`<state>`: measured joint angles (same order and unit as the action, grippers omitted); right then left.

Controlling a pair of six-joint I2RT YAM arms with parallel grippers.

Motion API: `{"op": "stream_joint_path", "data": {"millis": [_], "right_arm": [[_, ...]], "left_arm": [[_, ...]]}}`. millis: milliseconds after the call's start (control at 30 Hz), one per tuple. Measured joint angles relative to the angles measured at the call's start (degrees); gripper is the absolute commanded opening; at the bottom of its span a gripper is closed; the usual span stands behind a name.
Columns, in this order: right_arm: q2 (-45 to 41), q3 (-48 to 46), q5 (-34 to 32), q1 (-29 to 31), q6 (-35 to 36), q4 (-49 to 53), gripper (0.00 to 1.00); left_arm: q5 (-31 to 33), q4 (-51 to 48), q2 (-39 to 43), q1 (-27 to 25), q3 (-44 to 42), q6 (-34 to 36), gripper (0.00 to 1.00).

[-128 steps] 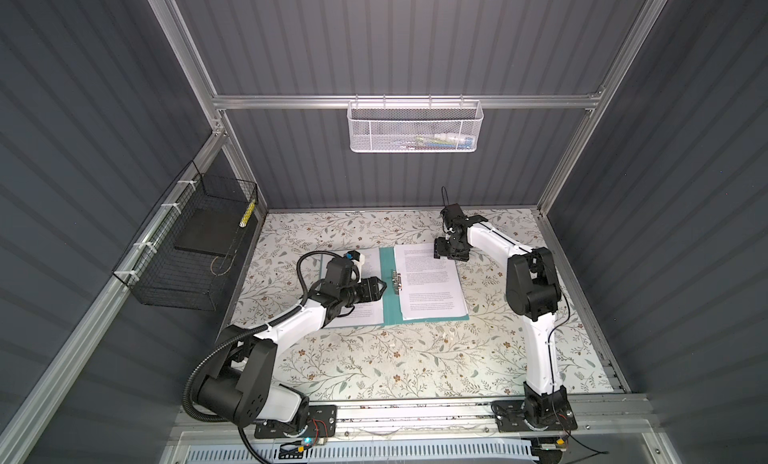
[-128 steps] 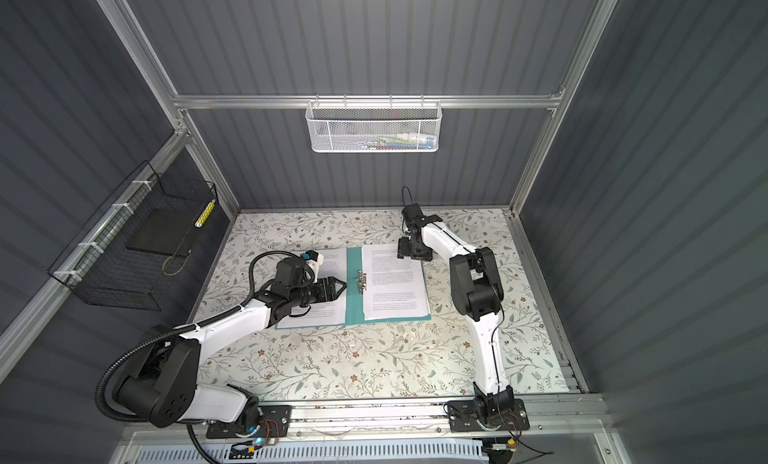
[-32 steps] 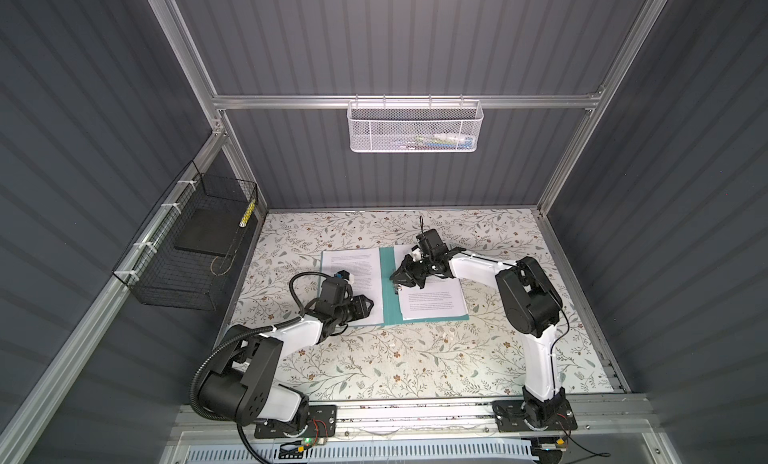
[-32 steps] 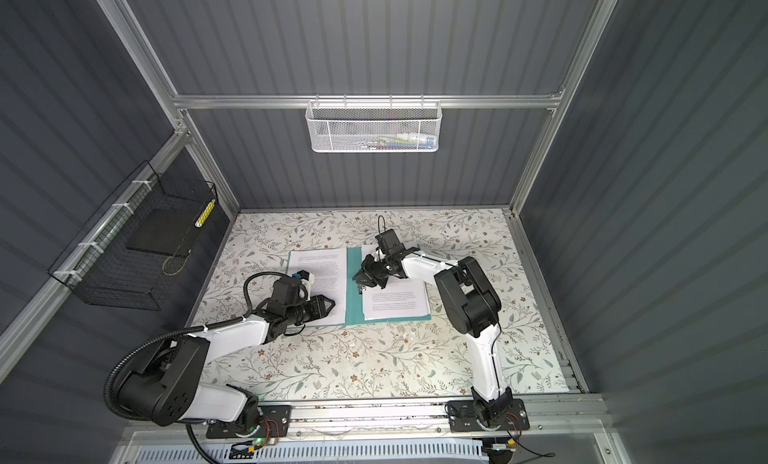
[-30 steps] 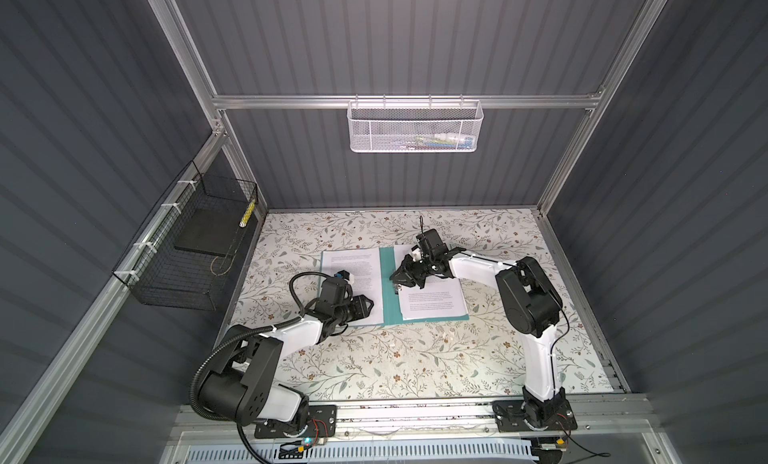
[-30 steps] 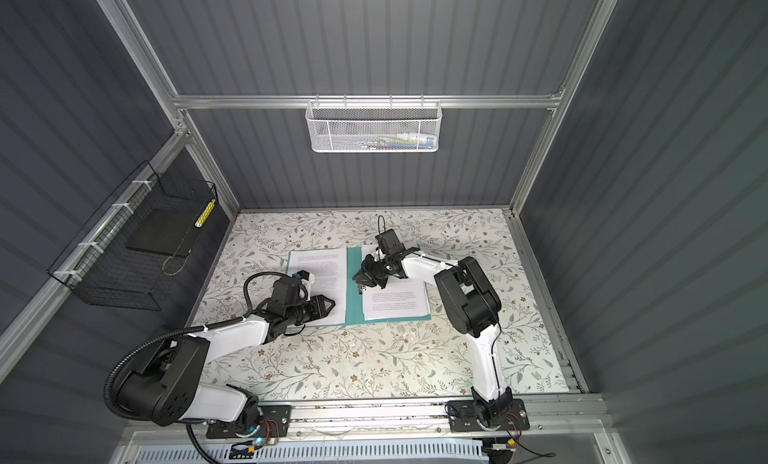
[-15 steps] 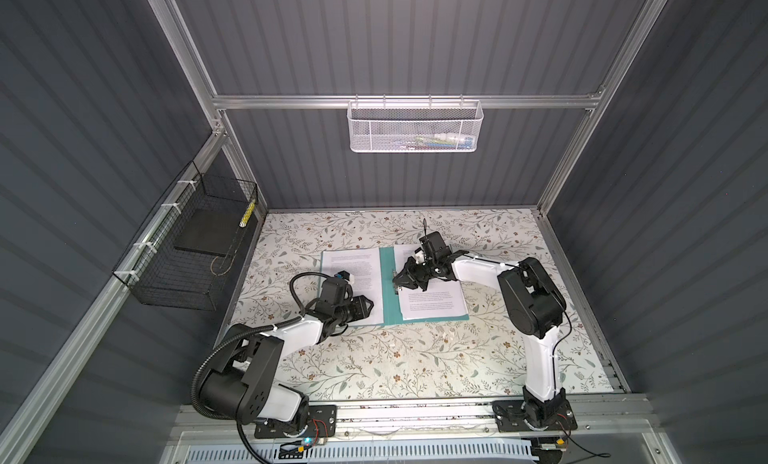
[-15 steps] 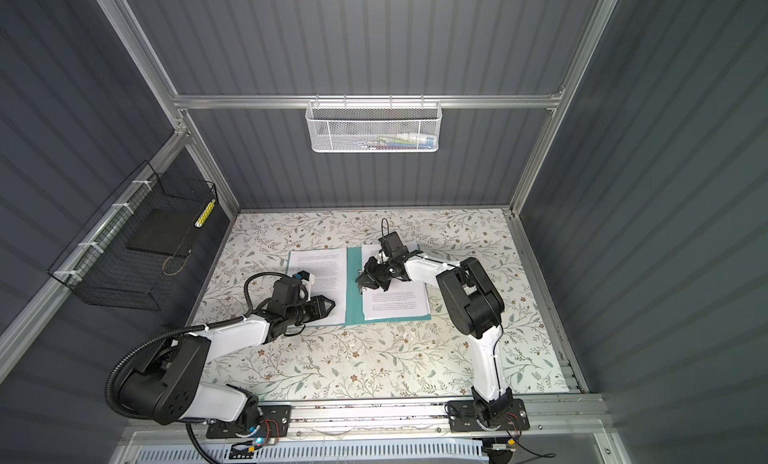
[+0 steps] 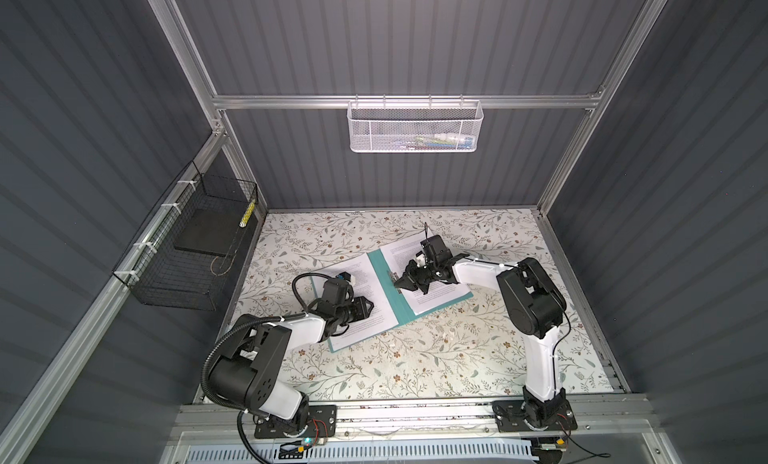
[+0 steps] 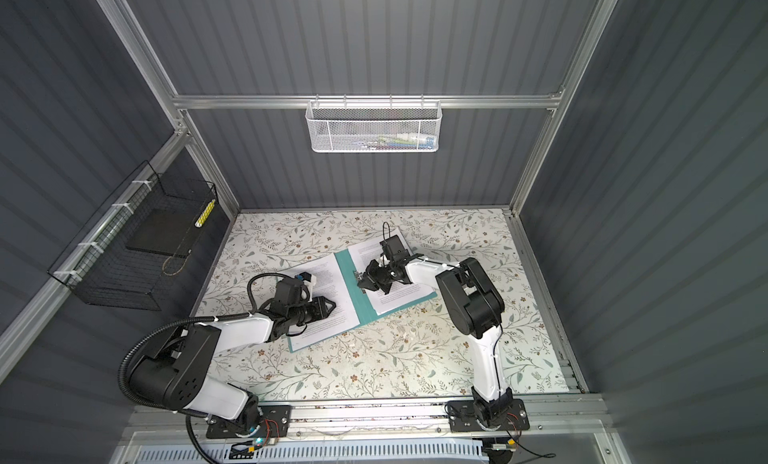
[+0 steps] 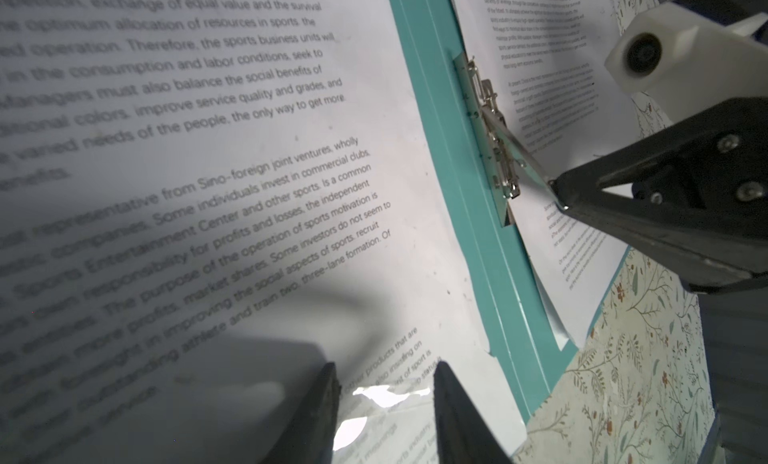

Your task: Put the files into the folder

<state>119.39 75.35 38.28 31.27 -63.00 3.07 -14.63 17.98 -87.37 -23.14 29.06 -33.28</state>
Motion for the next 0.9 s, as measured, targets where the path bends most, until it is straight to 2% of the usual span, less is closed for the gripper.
{"op": "stream_joint_path", "data": {"millis": [267,667,900], "right_arm": [[0.0,-1.57,0.81,-1.01,1.07,-1.31,0.0],[-0.22,-4.28,1.14,-2.69,7.69,-0.94,0.0],[0.04,-3.56,-0.87,-2.6,12.15,1.6,0.0]], "left_arm": [[-0.17,5.29,-2.91,0.37,0.0,0.02,0.35],[0.04,7.34,-3.96,0.59,0.0,0.0,0.34],[-0.02,7.43,-4.04,0.63,0.0,0.0,0.34]]}}
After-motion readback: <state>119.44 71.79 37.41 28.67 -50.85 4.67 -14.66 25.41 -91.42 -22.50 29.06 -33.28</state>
